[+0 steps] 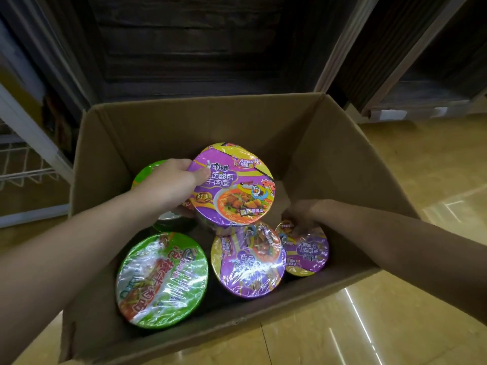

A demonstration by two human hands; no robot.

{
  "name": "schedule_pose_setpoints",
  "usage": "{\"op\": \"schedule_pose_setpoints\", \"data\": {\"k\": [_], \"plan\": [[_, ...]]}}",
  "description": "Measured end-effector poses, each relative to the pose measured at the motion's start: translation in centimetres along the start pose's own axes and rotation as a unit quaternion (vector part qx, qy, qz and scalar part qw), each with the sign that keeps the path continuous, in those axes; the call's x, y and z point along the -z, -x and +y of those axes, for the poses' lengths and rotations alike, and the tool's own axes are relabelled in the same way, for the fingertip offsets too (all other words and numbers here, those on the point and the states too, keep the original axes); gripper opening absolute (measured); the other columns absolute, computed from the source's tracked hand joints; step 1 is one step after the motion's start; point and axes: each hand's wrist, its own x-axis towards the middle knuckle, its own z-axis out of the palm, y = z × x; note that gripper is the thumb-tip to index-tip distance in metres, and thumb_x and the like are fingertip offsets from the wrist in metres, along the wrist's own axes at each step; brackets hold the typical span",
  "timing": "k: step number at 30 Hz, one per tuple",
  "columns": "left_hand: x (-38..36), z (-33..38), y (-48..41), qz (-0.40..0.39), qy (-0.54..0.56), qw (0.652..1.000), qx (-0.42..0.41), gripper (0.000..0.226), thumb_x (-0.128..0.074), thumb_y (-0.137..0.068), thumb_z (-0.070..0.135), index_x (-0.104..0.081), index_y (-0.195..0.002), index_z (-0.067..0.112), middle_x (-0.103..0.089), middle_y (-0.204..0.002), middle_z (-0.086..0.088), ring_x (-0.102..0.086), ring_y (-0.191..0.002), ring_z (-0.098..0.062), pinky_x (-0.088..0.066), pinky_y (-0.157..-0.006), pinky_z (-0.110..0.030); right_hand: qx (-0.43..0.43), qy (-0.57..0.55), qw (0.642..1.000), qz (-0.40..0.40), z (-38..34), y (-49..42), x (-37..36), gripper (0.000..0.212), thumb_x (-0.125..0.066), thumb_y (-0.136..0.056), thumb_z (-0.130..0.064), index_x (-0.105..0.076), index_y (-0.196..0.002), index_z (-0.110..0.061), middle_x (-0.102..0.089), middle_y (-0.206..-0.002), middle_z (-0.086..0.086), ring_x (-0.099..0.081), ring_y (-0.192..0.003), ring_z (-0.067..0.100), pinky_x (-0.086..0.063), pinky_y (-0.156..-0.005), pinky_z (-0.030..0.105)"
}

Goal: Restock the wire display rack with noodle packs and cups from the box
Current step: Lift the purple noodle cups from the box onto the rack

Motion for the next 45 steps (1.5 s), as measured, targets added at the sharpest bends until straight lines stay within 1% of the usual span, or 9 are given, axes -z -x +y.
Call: {"op": "schedule_pose_setpoints", "data": {"k": [2,5,9,15,21,28,31,37,45], "plan": [[0.0,0.1,0.1,-0.002,-0.001,1.000,0.002,0.019,-0.053,-0.098,0.035,-0.063,-0.099,0.018,-0.072,-0.091,-0.005,-0.069,-0.085,-0.024,-0.058,-0.071,-0.039,-0.009,-0.003,1.000,0.015,0.1,0.3,0.7,0.048,-0.070,-0.088,-0.024,-0.055,-0.133,-0.016,-0.061,-0.128,0.006,-0.058,-0.114,0.025,-0.040,-0.077,0.026],[0.1,0.3,0.1,-0.006,-0.011,1.000,0.004,0.019,-0.053,-0.098,0.036,-0.062,-0.096,0.020,-0.072,-0.091,-0.004,-0.068,-0.086,-0.022,-0.058,-0.073,-0.038,-0.019,-0.016,0.992,0.122,1.1,1.4,2.3,0.038,-0.067,-0.089,-0.030,-0.061,-0.125,-0.018,-0.064,-0.119,0.006,-0.059,-0.111,0.026,-0.043,-0.079,0.029],[0.1,0.4,0.1,-0.005,-0.012,1.000,-0.003,0.019,-0.053,-0.098,0.037,-0.062,-0.099,0.021,-0.071,-0.093,-0.003,-0.067,-0.088,-0.023,-0.056,-0.082,-0.042,-0.029,-0.186,0.952,0.240,2.6,4.7,5.4,0.033,-0.058,-0.096,-0.034,-0.060,-0.125,-0.019,-0.062,-0.109,0.002,-0.059,-0.106,0.020,-0.047,-0.089,0.034],[-0.1,0.4,-0.2,-0.002,-0.021,1.000,-0.002,0.020,-0.048,-0.100,0.038,-0.059,-0.106,0.022,-0.070,-0.093,-0.001,-0.067,-0.087,-0.022,-0.053,-0.077,-0.037,-0.010,-0.259,0.911,0.322,2.7,10.9,9.7,0.036,-0.045,-0.102,-0.031,-0.051,-0.136,-0.020,-0.056,-0.126,0.004,-0.052,-0.116,0.020,-0.039,-0.089,0.030],[-0.7,0.6,-0.2,-0.005,-0.002,1.000,0.009,0.021,-0.043,-0.102,0.038,-0.048,-0.120,0.027,-0.066,-0.108,-0.004,-0.065,-0.094,-0.024,-0.053,-0.075,-0.038,-0.035,-0.288,0.854,0.432,3.0,16.1,12.5,0.035,-0.045,-0.103,-0.029,-0.051,-0.137,-0.022,-0.055,-0.124,0.002,-0.051,-0.111,0.018,-0.037,-0.083,0.029],[-0.8,0.2,-0.1,0.009,0.036,0.999,0.016,0.019,-0.044,-0.102,0.037,-0.053,-0.115,0.027,-0.068,-0.095,0.002,-0.067,-0.080,-0.016,-0.049,-0.060,-0.028,-0.002,-0.314,0.835,0.452,0.3,17.8,14.0,0.022,-0.050,-0.101,-0.030,-0.061,-0.116,-0.019,-0.061,-0.111,0.005,-0.059,-0.103,0.022,-0.047,-0.086,0.037],[-1.2,0.2,-0.5,0.034,0.029,0.999,0.015,0.020,-0.043,-0.101,0.039,-0.052,-0.115,0.027,-0.067,-0.099,0.001,-0.067,-0.086,-0.020,-0.055,-0.070,-0.035,-0.014,-0.336,0.825,0.455,0.2,18.3,13.9,0.019,-0.051,-0.100,-0.032,-0.062,-0.111,-0.021,-0.062,-0.107,0.005,-0.060,-0.100,0.022,-0.046,-0.077,0.034],[-2.4,0.3,-0.5,0.063,0.044,0.997,0.008,0.027,-0.042,-0.099,0.040,-0.051,-0.118,0.023,-0.064,-0.113,-0.007,-0.062,-0.102,-0.032,-0.054,-0.089,-0.050,-0.023,-0.415,0.780,0.468,-0.9,19.3,13.2,0.020,-0.050,-0.101,-0.033,-0.063,-0.105,-0.019,-0.068,-0.099,0.006,-0.065,-0.095,0.023,-0.051,-0.081,0.041],[-2.4,0.5,-0.3,0.023,0.106,0.994,0.031,0.028,-0.039,-0.100,0.037,-0.048,-0.124,0.027,-0.064,-0.111,-0.006,-0.063,-0.099,-0.028,-0.056,-0.082,-0.047,-0.032,-0.470,0.779,0.413,-4.6,17.3,11.3,0.024,-0.047,-0.100,-0.038,-0.056,-0.110,-0.018,-0.067,-0.095,0.003,-0.066,-0.093,0.018,-0.055,-0.080,0.035]]}}
